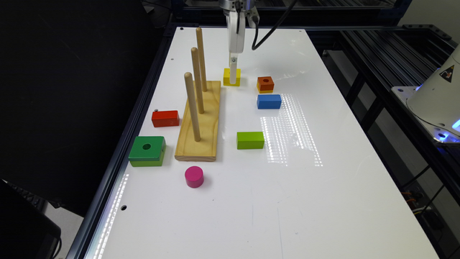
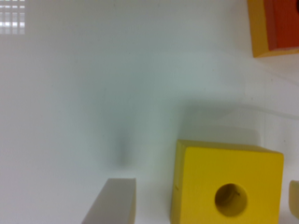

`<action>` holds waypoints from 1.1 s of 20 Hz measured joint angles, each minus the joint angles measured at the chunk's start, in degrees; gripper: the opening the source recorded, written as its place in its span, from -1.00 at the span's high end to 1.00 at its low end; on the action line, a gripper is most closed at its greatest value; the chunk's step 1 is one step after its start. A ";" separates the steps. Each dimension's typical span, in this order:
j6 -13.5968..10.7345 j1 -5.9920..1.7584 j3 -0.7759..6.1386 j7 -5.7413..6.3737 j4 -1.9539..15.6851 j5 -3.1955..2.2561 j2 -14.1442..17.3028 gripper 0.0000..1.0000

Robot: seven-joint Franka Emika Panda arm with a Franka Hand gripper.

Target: Pick up yellow block.

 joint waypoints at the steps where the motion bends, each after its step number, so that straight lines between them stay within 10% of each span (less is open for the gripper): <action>1: -0.01 0.00 -0.01 0.01 0.25 -0.08 0.26 -1.00; 8: 0.01 0.02 -0.05 0.06 0.38 -0.23 0.71 -1.00; 14: 1.10 0.27 -0.19 2.01 0.59 -2.24 2.14 -1.00; 22: 1.10 0.28 -0.18 2.01 0.58 -2.27 2.14 -1.00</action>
